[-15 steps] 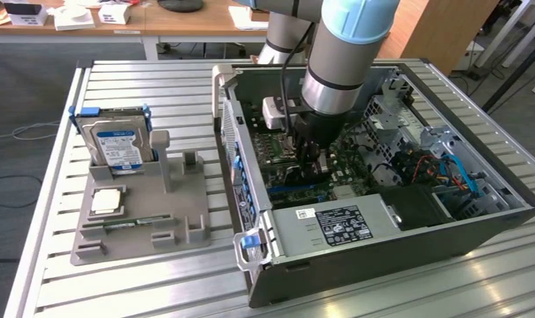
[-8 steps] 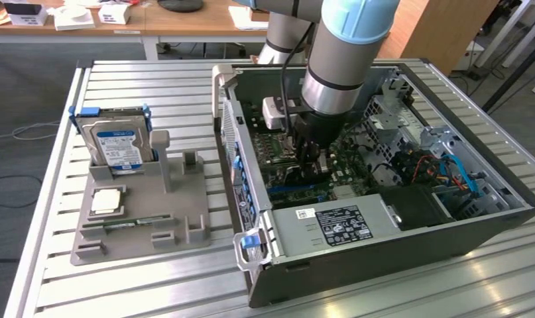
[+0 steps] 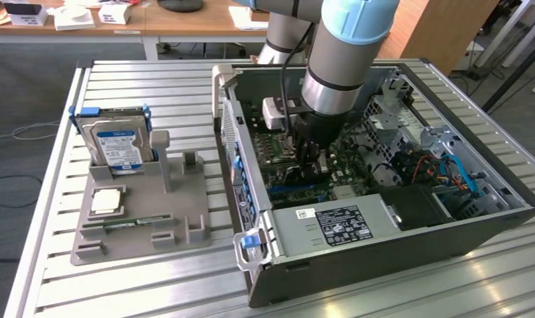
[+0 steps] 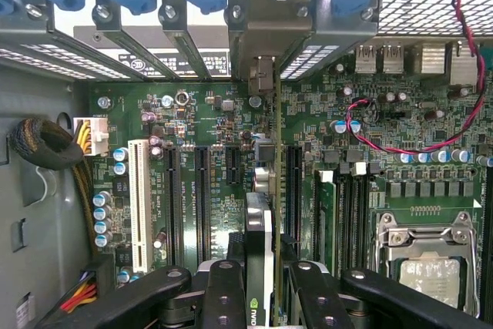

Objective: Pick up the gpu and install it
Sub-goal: 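Insert the gpu into the slot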

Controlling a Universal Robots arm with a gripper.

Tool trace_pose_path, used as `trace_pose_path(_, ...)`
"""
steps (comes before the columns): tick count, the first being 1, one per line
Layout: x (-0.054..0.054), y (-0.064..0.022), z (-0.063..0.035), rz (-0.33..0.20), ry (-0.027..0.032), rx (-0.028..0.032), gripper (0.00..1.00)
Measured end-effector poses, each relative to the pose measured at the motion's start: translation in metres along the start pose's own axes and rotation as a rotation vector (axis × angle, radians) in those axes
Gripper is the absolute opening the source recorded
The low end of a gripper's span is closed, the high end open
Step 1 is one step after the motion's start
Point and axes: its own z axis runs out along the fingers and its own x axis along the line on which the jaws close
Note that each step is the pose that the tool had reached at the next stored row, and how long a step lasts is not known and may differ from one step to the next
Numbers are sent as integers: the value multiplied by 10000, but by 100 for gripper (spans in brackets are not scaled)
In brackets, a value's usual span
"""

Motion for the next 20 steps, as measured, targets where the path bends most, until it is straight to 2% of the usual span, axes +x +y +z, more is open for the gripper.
trace_pose_path(20, 0, 0, 7, 0, 2, -1, 27)
